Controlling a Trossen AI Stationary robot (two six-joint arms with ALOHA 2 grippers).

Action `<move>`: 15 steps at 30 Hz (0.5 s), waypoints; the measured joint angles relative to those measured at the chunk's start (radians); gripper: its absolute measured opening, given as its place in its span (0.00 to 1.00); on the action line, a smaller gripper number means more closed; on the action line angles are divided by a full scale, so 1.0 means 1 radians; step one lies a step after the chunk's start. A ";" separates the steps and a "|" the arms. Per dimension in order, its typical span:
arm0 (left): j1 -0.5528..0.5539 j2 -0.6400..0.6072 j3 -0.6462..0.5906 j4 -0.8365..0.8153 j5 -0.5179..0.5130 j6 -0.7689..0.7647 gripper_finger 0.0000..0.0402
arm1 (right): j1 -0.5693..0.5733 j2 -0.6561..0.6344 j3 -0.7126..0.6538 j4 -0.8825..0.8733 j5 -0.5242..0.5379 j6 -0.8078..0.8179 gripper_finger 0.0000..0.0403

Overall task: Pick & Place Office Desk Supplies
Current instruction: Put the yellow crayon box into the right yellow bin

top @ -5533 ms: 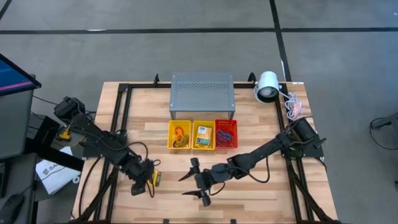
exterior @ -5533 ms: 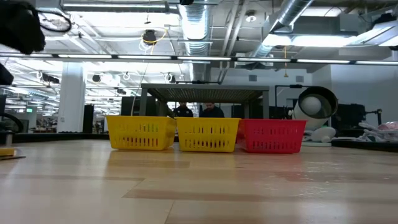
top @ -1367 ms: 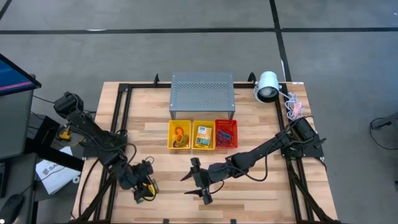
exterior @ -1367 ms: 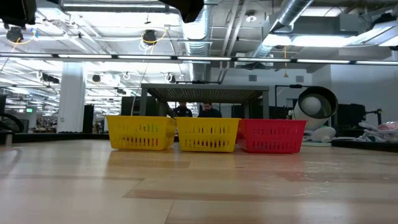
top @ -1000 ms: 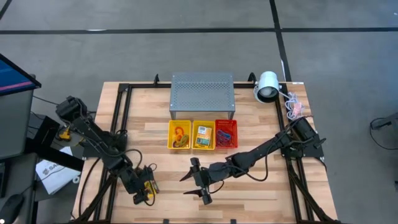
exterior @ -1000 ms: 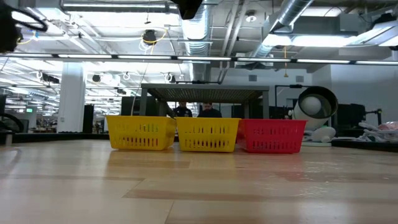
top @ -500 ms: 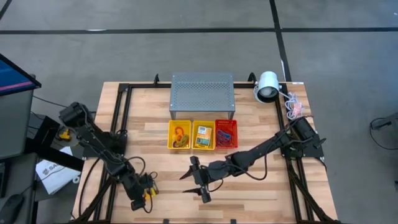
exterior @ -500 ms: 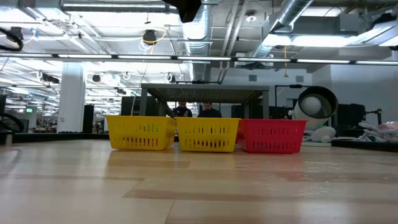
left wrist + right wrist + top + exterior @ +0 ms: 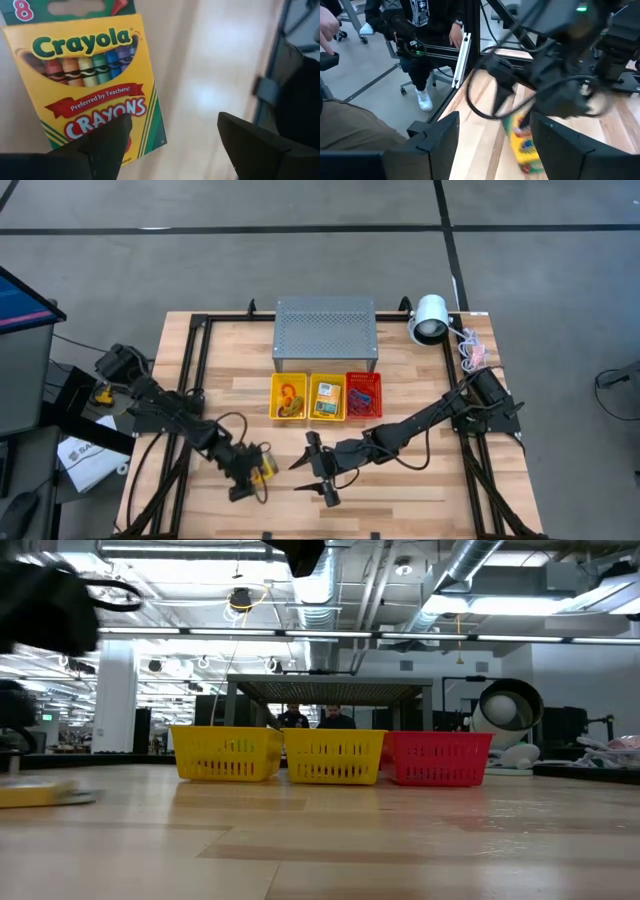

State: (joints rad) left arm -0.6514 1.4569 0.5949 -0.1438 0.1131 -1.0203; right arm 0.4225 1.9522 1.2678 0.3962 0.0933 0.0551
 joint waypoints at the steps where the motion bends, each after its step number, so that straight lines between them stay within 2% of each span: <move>1: 0.021 -0.004 0.000 -0.006 -0.002 0.022 0.75 | 0.000 0.000 0.000 -0.003 0.000 0.006 0.58; 7: 0.092 -0.018 0.003 -0.128 -0.001 0.056 0.75 | 0.000 0.000 0.000 -0.021 0.000 0.025 0.58; 15: 0.098 -0.022 0.007 -0.258 -0.044 0.053 0.75 | 0.000 0.001 0.000 -0.021 0.000 0.025 0.58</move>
State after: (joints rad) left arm -0.5537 1.4352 0.6016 -0.4023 0.0688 -0.9678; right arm 0.4229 1.9528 1.2678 0.3752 0.0933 0.0799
